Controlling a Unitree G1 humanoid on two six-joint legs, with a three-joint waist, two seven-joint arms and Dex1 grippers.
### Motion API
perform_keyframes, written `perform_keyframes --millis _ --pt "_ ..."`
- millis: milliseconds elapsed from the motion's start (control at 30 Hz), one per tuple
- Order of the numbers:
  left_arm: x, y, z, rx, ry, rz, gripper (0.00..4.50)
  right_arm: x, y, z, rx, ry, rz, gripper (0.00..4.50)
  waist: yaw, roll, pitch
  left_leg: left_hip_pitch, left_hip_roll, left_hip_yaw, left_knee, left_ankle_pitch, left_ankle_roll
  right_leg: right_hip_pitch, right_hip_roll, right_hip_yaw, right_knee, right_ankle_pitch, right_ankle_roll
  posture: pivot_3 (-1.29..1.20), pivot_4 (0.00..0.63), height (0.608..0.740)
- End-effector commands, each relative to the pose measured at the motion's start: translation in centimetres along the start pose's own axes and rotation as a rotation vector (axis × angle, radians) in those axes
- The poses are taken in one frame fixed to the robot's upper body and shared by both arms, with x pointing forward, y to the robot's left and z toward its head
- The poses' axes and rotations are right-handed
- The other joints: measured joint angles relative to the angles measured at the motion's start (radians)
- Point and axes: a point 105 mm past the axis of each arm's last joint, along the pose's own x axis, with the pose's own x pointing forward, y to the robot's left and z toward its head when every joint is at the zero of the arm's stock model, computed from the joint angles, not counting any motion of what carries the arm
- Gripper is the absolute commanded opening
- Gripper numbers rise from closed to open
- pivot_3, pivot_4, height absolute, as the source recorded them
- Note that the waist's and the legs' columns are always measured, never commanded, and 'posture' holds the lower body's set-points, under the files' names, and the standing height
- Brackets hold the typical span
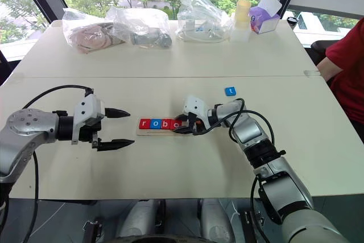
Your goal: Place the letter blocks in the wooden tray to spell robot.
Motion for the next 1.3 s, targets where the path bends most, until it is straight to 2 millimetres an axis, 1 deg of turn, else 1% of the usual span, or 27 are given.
perform_keyframes --millis 33,267,567,633,667,767,800,867,1067,1167,1233,1300 --pt "0.0 0.2 0.7 0.043 -0.016 0.013 4.50 -0.2 -0.4 0.9 -0.053 -0.018 -0.008 1.51 0.000 0.000 0.000 0.000 0.000 0.000 0.000 0.000 0.000 0.000 0.000 0.000 0.000 0.000 0.000 0.00 0.150 0.740" --pt "0.3 0.3 0.8 0.047 -0.024 0.009 4.50 -0.4 -0.7 0.6 -0.053 -0.008 -0.021 1.51 -0.001 0.000 0.000 0.000 0.000 0.000 0.000 0.000 0.000 0.000 0.000 0.000 0.000 0.000 0.000 0.00 0.150 0.740" --pt "0.6 0.5 0.8 0.052 -0.026 0.007 4.50 0.3 -0.7 0.6 -0.062 -0.012 -0.020 1.51 -0.001 0.000 0.000 0.000 0.000 0.000 0.000 0.000 0.000 0.000 0.000 0.000 0.000 0.000 0.000 0.00 0.150 0.740" --pt "0.5 0.6 0.8 0.053 -0.025 0.008 4.50 0.5 -0.5 0.6 -0.065 -0.010 -0.014 2.35 -0.001 0.000 0.000 0.000 0.000 0.000 0.000 0.000 0.000 0.000 0.000 0.000 0.000 0.000 0.000 0.00 0.150 0.740" --pt "0.5 0.6 0.8 0.054 -0.026 0.009 4.50 0.5 -0.6 0.5 -0.072 -0.008 -0.022 2.60 -0.001 0.000 0.000 0.000 0.000 0.000 0.000 0.000 0.000 0.000 0.000 0.000 0.000 0.000 0.000 0.00 0.150 0.740" --pt "0.5 0.6 0.8 0.054 -0.026 0.011 4.50 0.5 -0.8 0.7 -0.075 -0.017 -0.039 4.19 -0.001 0.000 0.000 0.000 0.000 0.000 0.000 0.000 0.000 0.000 0.000 0.000 0.000 0.000 0.000 0.00 0.150 0.740" --pt "0.5 0.6 0.8 0.054 -0.026 0.012 4.50 0.5 -0.8 0.8 -0.074 -0.021 -0.043 4.43 -0.001 0.000 0.000 0.000 0.000 0.000 0.000 0.000 0.000 0.000 0.000 0.000 0.000 0.000 0.000 0.00 0.150 0.740" --pt "0.5 0.5 0.8 0.053 -0.027 0.013 4.50 0.2 -1.1 1.1 -0.071 -0.033 -0.063 4.43 -0.001 0.000 0.000 0.000 0.000 0.000 0.000 0.000 0.000 0.000 0.000 0.000 0.000 0.000 0.000 0.00 0.150 0.740" --pt "0.5 0.5 1.2 0.048 -0.043 0.019 4.50 -2.4 -1.8 2.4 -0.010 -0.103 -0.180 4.43 0.002 0.000 0.000 0.000 0.000 -0.001 0.000 0.000 0.000 0.000 -0.001 0.000 0.000 0.000 0.000 0.00 0.150 0.740" --pt "0.5 0.4 1.4 0.040 -0.057 0.020 4.50 -3.8 -1.4 2.7 0.033 -0.133 -0.218 4.43 0.004 0.000 0.000 0.000 0.000 -0.001 0.000 0.000 0.000 0.000 -0.001 0.000 0.000 0.000 0.000 0.00 0.150 0.740" --pt "0.5 0.4 1.5 0.038 -0.061 0.021 4.50 -4.7 -1.3 2.7 0.057 -0.138 -0.261 4.43 0.003 0.000 0.000 0.000 0.000 -0.001 0.000 0.000 0.000 0.000 -0.001 0.000 0.000 0.000 0.000 0.00 0.150 0.740" --pt "0.7 0.5 1.9 0.031 -0.084 0.022 4.50 -6.1 -2.1 2.1 0.099 -0.138 -0.365 4.43 0.003 0.000 0.000 0.000 0.000 -0.001 0.000 0.000 0.000 0.000 -0.001 0.000 0.000 0.000 0.000 0.00 0.150 0.740"
